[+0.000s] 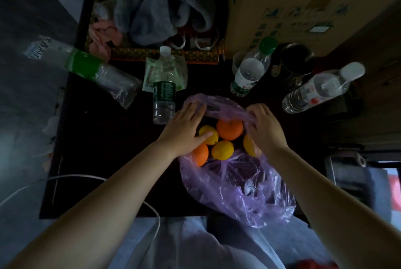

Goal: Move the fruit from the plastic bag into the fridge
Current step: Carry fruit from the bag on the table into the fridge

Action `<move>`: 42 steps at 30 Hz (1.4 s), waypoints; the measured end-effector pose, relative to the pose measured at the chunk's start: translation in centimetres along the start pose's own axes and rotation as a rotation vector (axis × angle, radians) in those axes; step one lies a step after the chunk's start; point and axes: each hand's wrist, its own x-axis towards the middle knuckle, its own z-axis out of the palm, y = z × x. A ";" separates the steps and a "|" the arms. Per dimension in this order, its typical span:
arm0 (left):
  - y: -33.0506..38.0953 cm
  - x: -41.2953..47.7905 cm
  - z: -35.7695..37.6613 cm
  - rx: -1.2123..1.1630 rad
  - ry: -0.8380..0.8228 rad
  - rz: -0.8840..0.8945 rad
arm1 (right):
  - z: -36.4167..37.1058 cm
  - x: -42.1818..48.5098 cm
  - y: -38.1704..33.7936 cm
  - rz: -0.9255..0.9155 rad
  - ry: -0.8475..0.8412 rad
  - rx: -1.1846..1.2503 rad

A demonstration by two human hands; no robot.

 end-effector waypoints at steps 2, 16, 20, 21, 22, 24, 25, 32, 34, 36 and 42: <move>0.0 1.0 -0.4 -0.004 -0.014 -0.011 | -0.1 1.0 0.2 0.027 0.040 0.012; -0.7 3.0 1.1 -0.181 -0.114 -0.174 | 3.0 2.0 3.2 0.101 -0.123 -0.079; -0.3 2.9 0.8 -0.288 -0.139 -0.224 | 2.4 2.5 3.2 0.121 -0.179 -0.058; -0.2 2.8 0.4 -0.311 -0.141 -0.232 | 2.0 2.5 2.8 0.130 -0.177 -0.049; 0.0 2.7 -0.2 -0.302 -0.129 -0.228 | 1.5 2.4 2.1 0.140 -0.167 -0.037; 0.7 1.9 -1.5 -0.148 -0.025 -0.155 | 0.2 1.5 0.4 0.105 -0.085 -0.003; 1.0 1.2 -2.2 -0.059 0.065 -0.090 | -0.5 0.6 -0.6 0.048 -0.023 0.009; 4.1 -4.0 -0.8 -0.210 0.076 0.090 | 2.4 -6.6 -4.4 -0.192 -0.036 -0.020; 3.8 -4.8 0.5 -0.177 0.036 0.081 | 3.9 -7.7 -4.5 -0.158 -0.092 -0.057; 3.2 -5.4 1.4 -0.122 0.055 0.091 | 5.1 -8.4 -4.4 -0.118 -0.122 -0.099; 1.9 -6.0 2.3 0.032 0.032 0.046 | 6.4 -8.6 -4.9 -0.063 -0.103 -0.172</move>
